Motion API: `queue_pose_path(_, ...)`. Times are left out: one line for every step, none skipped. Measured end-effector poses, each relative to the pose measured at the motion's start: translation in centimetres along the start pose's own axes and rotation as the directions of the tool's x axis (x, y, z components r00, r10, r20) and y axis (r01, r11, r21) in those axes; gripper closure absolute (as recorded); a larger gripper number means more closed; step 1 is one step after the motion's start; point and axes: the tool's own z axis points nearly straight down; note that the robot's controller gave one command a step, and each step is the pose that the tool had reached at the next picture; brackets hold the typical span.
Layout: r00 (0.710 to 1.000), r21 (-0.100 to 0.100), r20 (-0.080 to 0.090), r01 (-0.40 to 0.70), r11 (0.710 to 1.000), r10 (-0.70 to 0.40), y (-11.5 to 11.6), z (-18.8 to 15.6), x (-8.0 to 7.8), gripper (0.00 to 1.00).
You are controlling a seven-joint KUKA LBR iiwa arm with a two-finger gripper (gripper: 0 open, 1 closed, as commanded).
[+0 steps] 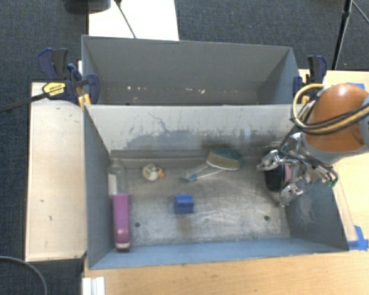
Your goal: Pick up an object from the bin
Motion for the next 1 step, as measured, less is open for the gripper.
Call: queue_pose_path(1.000, -0.001, 0.003, 0.003, 1.000, -0.003, 0.12, -0.09, -0.14, 1.00)
